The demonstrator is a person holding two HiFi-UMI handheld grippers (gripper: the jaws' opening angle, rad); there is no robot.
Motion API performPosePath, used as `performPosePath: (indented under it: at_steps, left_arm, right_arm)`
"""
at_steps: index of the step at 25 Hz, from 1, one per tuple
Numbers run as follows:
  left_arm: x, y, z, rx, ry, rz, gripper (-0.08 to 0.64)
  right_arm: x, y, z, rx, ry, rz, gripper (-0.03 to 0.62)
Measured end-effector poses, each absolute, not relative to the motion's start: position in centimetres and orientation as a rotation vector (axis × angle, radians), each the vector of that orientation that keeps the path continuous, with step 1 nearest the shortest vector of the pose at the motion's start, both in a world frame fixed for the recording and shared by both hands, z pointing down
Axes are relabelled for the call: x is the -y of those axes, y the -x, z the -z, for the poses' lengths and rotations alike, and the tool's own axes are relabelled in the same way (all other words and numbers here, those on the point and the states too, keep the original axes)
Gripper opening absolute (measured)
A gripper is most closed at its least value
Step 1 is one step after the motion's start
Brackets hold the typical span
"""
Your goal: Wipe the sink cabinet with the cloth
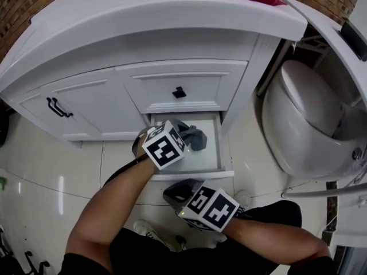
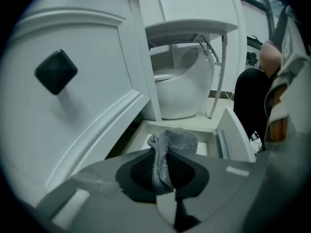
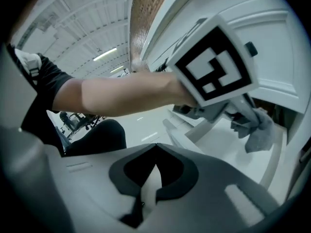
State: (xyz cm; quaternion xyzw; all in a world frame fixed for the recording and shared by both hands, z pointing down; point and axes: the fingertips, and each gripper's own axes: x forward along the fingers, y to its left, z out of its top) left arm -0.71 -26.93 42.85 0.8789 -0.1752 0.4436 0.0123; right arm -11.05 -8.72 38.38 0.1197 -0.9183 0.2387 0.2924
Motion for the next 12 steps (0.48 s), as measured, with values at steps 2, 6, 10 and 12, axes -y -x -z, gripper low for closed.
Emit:
performPosePath:
  at_steps: [2, 6, 10, 12]
  left_arm:
    - [28.1, -0.8, -43.3, 0.513, -2.741, -1.365, 0.037]
    - [29.6, -3.3, -44.7, 0.458, -2.729, -1.354, 0.037]
    - [30.4, -5.3, -46.3, 0.393, -2.737, -1.368, 0.037]
    - [29.9, -6.1, -47.1, 0.354, -2.729, -1.383, 0.037]
  right_arm:
    - [8.6, 11.3, -39.1, 2.430, -0.275, -0.654, 0.005]
    - [8.1, 11.5, -40.6, 2.396, -0.192, -0.699, 0.005]
    - [7.6, 11.9, -41.3, 2.374, -0.128, -0.729, 0.005]
    - [7.6, 11.9, -41.6, 2.369, -0.127, -0.738, 0.005]
